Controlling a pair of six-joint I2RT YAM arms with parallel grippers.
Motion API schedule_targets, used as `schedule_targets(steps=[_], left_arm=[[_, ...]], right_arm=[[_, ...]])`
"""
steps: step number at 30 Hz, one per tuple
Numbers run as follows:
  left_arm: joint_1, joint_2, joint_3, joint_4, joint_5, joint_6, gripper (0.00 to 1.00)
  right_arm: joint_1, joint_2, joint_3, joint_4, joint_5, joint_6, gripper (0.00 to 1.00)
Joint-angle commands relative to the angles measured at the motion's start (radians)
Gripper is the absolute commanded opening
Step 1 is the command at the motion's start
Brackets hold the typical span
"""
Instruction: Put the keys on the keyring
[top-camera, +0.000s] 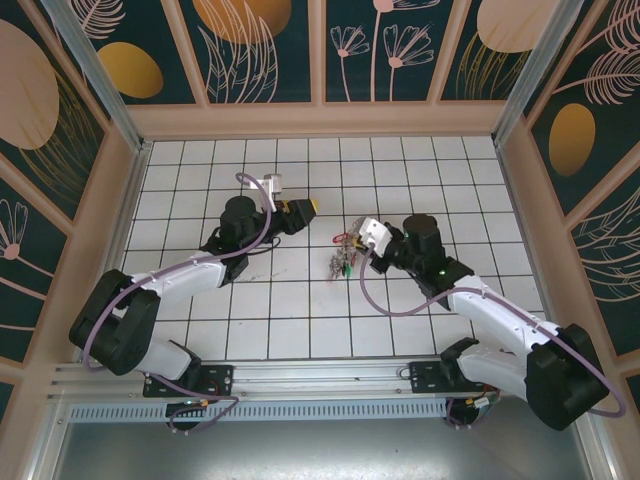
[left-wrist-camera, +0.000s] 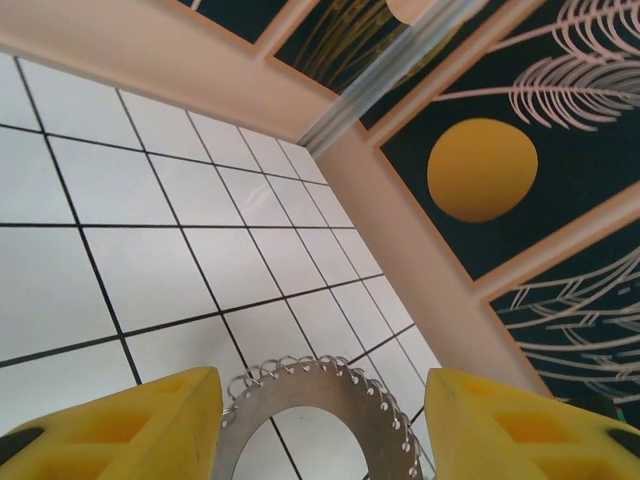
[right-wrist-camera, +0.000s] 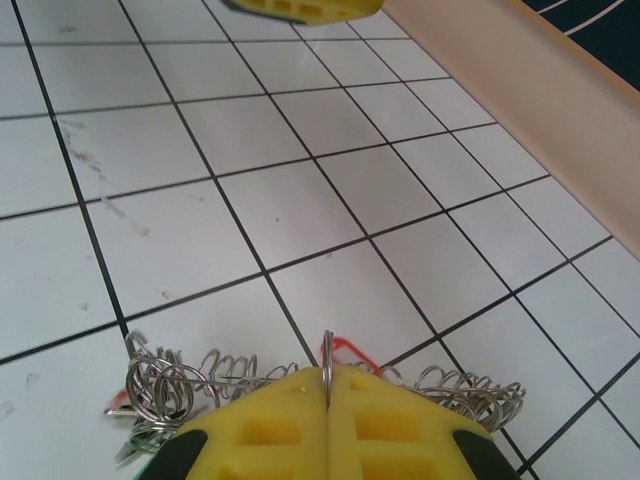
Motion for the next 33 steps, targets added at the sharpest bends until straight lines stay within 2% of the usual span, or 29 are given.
schedule_targets(steps=[1, 4, 5, 8, 10, 12, 20, 22, 25, 28, 33], left_arm=[[-0.001, 0.010, 0.012, 0.093, 0.125, 0.112, 0.55], [-0.002, 0.017, 0.012, 0.111, 0.239, 0.207, 0.45], [-0.002, 0.015, 0.013, 0.104, 0.281, 0.256, 0.42], [-0.002, 0.001, 0.023, 0.019, 0.353, 0.408, 0.40], [-0.001, -0.005, 0.038, -0.059, 0.390, 0.529, 0.39], [-0.002, -0.010, 0.041, -0.095, 0.381, 0.608, 0.40], [-0.007, 0.005, 0.068, -0.202, 0.448, 0.812, 0.41], [-0.013, 0.020, 0.096, -0.303, 0.518, 0.954, 0.33], [-0.034, 0.050, 0.162, -0.460, 0.536, 1.088, 0.33], [-0.049, 0.091, 0.210, -0.536, 0.536, 1.145, 0.33], [-0.074, 0.129, 0.239, -0.555, 0.513, 1.200, 0.34]], right_arm=[[0.012, -0.024, -0.009, 0.032, 0.010, -0.038, 0.00], [0.001, -0.040, -0.014, 0.029, -0.118, -0.027, 0.00], [-0.042, -0.038, -0.012, 0.022, -0.193, -0.017, 0.00], [-0.099, -0.016, 0.009, 0.009, -0.351, 0.039, 0.00], [-0.118, 0.000, 0.018, 0.023, -0.403, 0.071, 0.00], [-0.120, 0.018, 0.018, 0.051, -0.435, 0.081, 0.00], [-0.115, 0.070, 0.041, 0.045, -0.449, 0.072, 0.00], [-0.114, 0.080, 0.051, 0.030, -0.437, 0.051, 0.00], [-0.109, 0.096, 0.074, -0.008, -0.419, 0.013, 0.00], [-0.102, 0.105, 0.095, -0.030, -0.418, -0.025, 0.00], [-0.090, 0.104, 0.104, -0.033, -0.422, -0.064, 0.00]])
